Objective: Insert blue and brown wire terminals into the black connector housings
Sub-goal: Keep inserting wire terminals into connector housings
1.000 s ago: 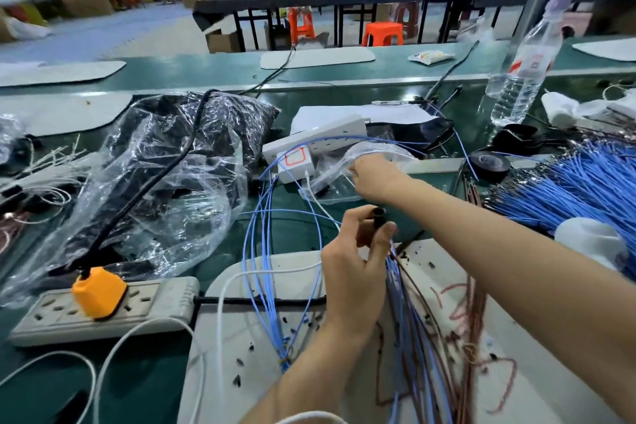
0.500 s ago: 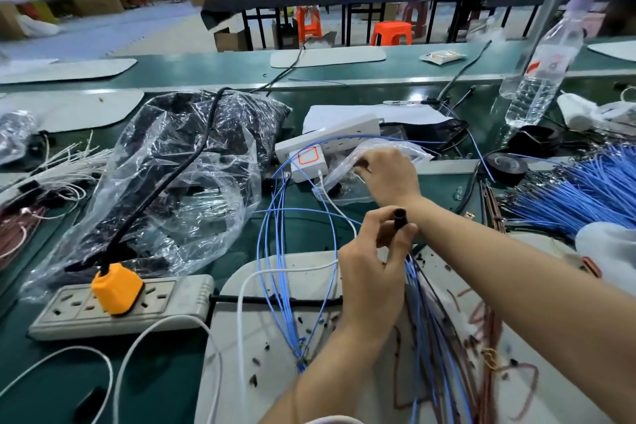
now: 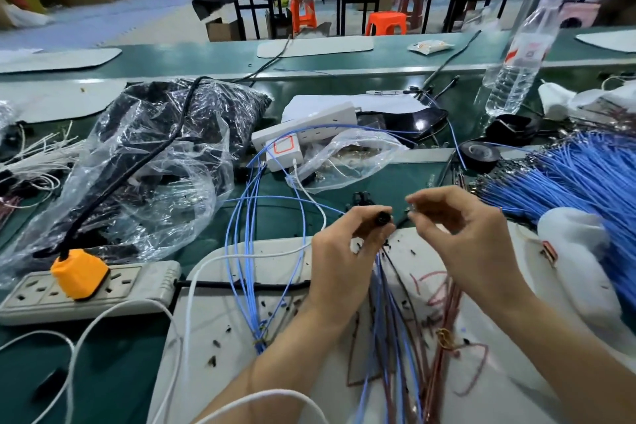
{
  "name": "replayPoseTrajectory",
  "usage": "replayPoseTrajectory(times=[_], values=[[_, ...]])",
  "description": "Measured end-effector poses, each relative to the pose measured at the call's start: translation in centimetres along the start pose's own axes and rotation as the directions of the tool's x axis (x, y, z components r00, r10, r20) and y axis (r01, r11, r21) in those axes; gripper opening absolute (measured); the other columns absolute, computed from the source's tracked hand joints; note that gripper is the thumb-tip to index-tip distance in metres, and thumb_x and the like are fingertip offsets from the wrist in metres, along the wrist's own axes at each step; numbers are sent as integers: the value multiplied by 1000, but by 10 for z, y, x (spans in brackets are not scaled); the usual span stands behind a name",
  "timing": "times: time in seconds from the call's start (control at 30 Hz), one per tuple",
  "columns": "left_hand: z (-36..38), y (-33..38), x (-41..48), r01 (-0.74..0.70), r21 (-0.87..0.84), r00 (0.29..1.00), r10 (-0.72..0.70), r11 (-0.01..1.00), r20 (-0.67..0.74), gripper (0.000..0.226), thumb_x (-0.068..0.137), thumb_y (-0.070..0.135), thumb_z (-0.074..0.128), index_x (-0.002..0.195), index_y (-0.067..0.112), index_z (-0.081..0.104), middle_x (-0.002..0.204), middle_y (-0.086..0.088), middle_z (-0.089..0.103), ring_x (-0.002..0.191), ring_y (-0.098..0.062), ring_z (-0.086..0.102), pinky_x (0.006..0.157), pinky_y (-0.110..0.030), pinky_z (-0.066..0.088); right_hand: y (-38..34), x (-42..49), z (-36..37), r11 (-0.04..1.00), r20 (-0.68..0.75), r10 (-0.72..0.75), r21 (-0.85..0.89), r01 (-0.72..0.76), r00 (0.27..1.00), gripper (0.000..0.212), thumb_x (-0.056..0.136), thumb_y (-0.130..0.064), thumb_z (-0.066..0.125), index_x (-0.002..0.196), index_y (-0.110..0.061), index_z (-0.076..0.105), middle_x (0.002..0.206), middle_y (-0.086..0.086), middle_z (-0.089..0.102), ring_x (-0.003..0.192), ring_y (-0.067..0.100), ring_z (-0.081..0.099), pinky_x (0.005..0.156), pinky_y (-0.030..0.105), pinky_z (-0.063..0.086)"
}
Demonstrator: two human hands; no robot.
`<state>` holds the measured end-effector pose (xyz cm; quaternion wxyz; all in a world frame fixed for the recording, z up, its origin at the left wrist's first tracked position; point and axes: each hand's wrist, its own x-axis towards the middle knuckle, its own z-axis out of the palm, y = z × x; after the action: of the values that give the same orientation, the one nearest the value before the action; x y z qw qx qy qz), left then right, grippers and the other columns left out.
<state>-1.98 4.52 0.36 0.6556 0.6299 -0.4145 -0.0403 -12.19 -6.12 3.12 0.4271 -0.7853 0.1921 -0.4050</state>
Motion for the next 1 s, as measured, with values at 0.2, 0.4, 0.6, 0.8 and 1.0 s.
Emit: replayPoseTrajectory(times=[0.2,0.4,0.6,0.8,1.0], values=[[2,2,-2,-37,23,998,36,999,58,21,78,3,72,98,10,70,88,2,73,81,-8,68,78,-20,53,-7,-11,-5,996,44,-72,47,70,996,36,78,6,71,92,-27,71,88,-7,62,81,7,65,75,13,51],[2,0,-1,-35,48,997,31,998,74,20,77,5,73,96,10,71,86,0,72,77,-11,67,76,-24,54,-6,-13,-7,993,59,-110,53,106,992,30,78,3,71,101,-17,72,97,-2,60,92,5,62,81,10,48],[0,0,0,-75,73,994,68,995,90,18,76,3,75,92,9,70,83,2,71,74,-9,66,73,-20,53,-7,-12,-9,993,61,-115,-8,116,991,26,79,-3,71,96,-23,72,90,-2,64,80,7,65,74,13,51],[-1,1,-1,-96,112,990,83,989,110,15,76,4,75,90,8,70,82,3,70,73,-7,64,72,-18,51,-10,-13,-9,989,61,-147,-15,148,987,25,78,-11,70,100,-22,71,90,-2,64,83,6,64,77,12,51],[-3,2,0,-125,143,985,105,982,139,13,78,6,73,90,6,70,80,1,69,72,-7,62,70,-21,51,-12,-15,-8,969,106,-209,-113,221,972,33,75,9,74,99,-15,75,87,-1,64,82,6,62,74,12,49]])
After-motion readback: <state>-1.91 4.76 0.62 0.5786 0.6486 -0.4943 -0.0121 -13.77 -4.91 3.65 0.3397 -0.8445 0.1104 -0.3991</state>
